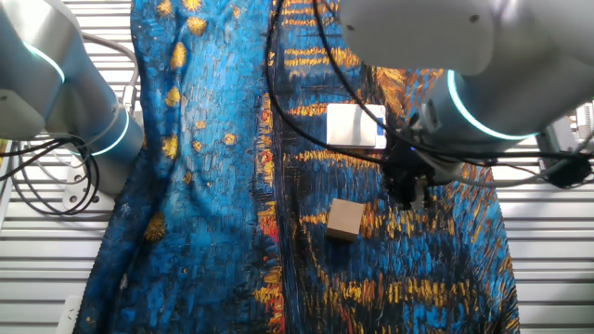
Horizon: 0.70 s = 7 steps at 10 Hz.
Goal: Place the block on the scale
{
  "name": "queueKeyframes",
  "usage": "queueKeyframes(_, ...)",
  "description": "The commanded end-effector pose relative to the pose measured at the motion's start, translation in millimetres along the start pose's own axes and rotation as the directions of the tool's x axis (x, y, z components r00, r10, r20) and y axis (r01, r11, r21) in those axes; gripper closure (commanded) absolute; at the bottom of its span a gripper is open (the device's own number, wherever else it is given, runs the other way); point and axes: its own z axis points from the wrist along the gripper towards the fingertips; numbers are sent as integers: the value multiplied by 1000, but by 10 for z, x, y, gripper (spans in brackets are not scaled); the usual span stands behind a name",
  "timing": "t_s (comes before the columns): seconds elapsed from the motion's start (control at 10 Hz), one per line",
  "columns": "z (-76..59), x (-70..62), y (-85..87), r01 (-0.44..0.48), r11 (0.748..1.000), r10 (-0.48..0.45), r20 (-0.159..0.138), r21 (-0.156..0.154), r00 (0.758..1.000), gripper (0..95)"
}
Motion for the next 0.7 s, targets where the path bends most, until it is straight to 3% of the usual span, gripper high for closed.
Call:
queueKeyframes(0.1,1,-16,-2,0,1000,0,-5,-6,1000,950)
queueKeyframes(0.4,102,-116,68,-36,999,36,-4,-4,999,950)
queueKeyframes(0.7,134,-135,94,-43,999,43,-5,-2,999,950)
